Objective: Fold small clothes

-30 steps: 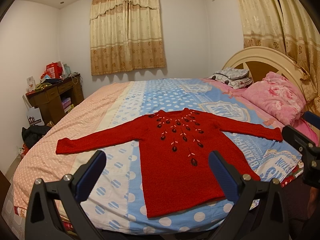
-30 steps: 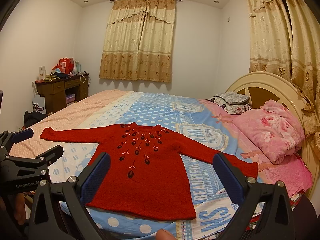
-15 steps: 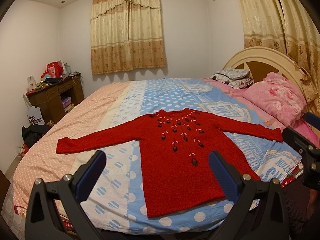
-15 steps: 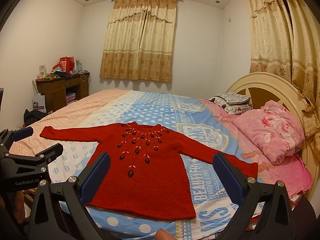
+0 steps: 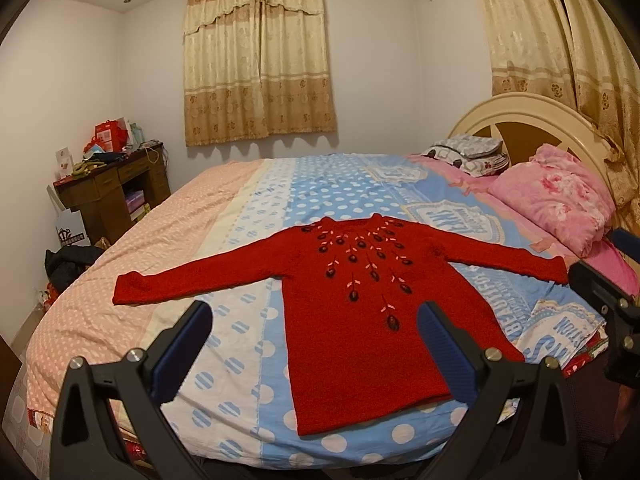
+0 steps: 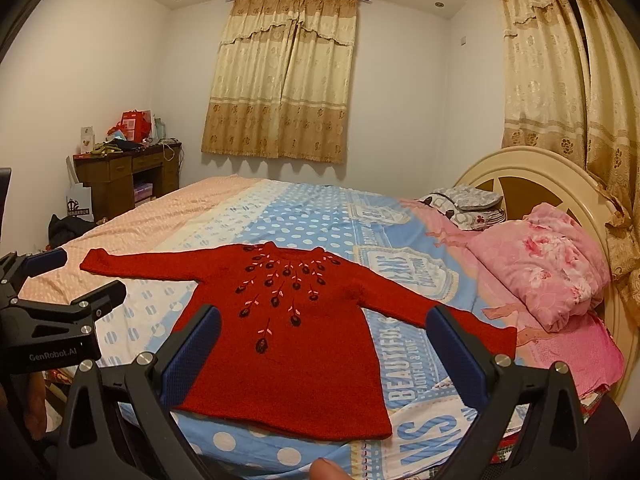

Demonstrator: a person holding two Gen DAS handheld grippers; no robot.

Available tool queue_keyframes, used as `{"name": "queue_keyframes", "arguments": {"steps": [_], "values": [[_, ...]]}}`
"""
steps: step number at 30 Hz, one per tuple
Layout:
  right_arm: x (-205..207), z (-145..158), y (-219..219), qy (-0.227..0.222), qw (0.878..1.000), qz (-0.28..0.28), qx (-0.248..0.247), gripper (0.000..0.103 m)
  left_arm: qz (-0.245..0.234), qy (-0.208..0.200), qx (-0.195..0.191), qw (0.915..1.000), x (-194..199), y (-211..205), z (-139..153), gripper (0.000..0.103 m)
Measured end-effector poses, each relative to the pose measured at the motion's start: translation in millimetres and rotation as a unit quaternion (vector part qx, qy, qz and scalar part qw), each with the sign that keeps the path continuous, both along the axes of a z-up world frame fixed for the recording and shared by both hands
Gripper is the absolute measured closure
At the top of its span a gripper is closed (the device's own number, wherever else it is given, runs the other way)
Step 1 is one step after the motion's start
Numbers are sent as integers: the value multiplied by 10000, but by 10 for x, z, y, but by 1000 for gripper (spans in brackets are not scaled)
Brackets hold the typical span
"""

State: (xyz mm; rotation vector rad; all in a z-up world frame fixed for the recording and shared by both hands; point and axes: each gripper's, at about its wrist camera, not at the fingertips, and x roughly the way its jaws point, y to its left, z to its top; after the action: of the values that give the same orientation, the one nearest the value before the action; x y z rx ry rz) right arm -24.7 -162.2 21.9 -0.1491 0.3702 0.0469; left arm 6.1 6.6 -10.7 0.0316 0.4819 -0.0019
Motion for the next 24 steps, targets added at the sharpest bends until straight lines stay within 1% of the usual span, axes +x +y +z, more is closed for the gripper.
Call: {"name": "queue_keyframes", "arguments": {"steps": [7, 11, 14, 18, 20, 24], "values": [[71, -57, -14, 93, 10000, 15, -8, 1, 3, 38, 64, 10000, 86, 0, -8, 0], [203, -159, -72, 301, 9995, 34, 118, 1, -49, 67, 111, 9999, 198, -19, -41, 0], [315, -259, -147, 444, 9988, 69, 217, 1, -213, 118, 220, 9995, 316, -88, -97, 0], [541, -433, -342, 710, 9963, -14, 475, 1, -412, 156, 402, 9982, 532, -202, -181, 0], [695, -534, -497, 884, 9936, -100, 700, 1, -498, 148, 471, 9975, 658, -249, -234, 0], [993, -711, -841, 1103, 9883, -421, 968, 1, -601, 193, 644, 9959, 941, -332, -362, 0]]}}
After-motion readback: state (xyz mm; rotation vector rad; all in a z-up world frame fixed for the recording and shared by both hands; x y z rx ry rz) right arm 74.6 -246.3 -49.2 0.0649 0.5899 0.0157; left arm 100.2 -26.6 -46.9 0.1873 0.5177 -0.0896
